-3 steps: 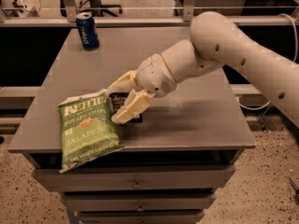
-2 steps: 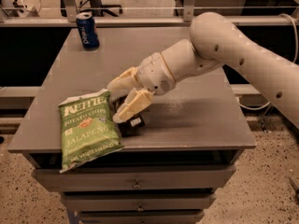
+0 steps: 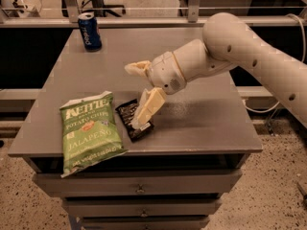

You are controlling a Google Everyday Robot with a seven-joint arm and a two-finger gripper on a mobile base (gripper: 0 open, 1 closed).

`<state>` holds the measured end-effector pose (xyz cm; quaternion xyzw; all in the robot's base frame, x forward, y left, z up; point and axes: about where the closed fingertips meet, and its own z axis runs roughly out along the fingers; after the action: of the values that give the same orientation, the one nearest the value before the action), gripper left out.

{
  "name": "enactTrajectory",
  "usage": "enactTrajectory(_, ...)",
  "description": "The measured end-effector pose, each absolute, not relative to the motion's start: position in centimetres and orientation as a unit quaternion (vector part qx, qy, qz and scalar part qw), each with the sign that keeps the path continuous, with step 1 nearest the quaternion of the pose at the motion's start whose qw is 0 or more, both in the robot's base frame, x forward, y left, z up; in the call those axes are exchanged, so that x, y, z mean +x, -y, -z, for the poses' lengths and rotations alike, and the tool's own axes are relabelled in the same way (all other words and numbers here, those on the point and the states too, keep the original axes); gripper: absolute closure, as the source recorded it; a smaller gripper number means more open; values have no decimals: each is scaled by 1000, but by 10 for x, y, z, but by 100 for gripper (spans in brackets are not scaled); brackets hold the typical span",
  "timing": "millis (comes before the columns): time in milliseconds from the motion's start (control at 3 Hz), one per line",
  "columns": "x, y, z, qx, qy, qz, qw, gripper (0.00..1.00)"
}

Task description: Move rxbar chocolate near green jalapeno chip bag

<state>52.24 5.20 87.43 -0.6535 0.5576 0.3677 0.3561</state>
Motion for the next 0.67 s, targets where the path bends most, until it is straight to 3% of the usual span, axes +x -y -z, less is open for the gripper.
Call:
enactTrajectory(333, 548, 1, -879, -618, -595, -341, 383, 0)
enactTrajectory(667, 575, 84, -899, -572, -643, -278, 427, 0)
